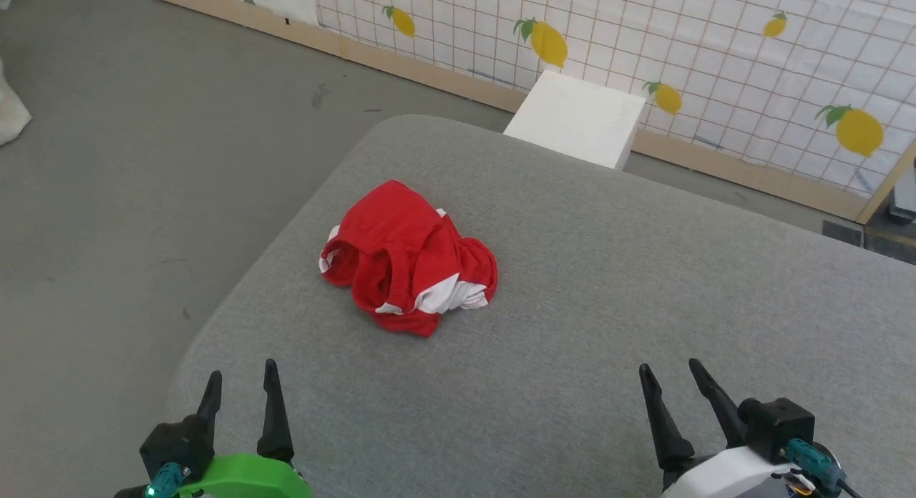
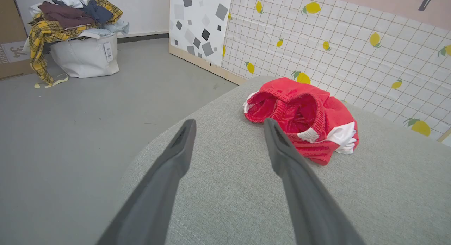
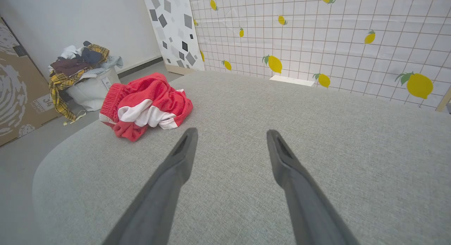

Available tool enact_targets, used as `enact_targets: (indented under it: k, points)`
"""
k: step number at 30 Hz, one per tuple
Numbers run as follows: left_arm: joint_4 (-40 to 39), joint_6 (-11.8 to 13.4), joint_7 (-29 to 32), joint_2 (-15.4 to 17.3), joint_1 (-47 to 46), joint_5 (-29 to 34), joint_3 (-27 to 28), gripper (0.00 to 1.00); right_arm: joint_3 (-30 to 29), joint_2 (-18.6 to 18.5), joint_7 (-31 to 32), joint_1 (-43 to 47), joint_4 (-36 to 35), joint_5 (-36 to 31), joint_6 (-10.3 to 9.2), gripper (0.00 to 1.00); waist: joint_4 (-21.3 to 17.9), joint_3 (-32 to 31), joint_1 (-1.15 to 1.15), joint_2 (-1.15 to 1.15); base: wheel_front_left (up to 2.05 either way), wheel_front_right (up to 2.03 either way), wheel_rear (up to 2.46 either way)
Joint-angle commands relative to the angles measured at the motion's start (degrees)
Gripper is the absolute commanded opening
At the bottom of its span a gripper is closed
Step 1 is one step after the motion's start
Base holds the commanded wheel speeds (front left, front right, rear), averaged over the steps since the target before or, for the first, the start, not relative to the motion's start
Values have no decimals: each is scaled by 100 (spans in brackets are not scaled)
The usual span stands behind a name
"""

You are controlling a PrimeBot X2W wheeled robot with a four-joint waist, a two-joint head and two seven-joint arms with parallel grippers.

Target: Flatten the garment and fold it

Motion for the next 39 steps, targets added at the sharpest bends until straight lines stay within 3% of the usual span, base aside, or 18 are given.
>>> enact_targets:
  k: [1,11,19,25,33,35,39]
  points:
    - [22,30,-60,-12,124,-64,-9,100,15,4,-75,81,49,71,-7,100,34,-7,0,53,0,0,0]
    - [210,-55,37,113,-187,-75,-238,100,136,4,-192,41,197,209,-8,100,31,-44,0,58,0,0,0]
    - [343,-203,488,285,-1136,-286,-317,100,122,5,-284,3,255,188,-8,100,-194,152,0,62,0,0,0]
    - [1089,-149,1779,303,-2332,-697,-340,100,30,5,-292,-86,250,6,-9,100,-466,519,0,65,0,0,0]
    - [2053,169,4437,242,-3481,-1197,-489,100,-257,5,-77,-153,-42,-330,-9,100,-988,1062,0,65,0,0,0]
    - [2160,275,4879,259,-3566,-1230,-527,100,-308,5,-35,-135,-123,-377,-9,100,-1090,1166,0,65,0,0,0]
    - [2275,435,5120,318,-3528,-1201,-536,100,-356,5,18,-137,-234,-417,-9,100,-1216,1302,0,65,0,0,0]
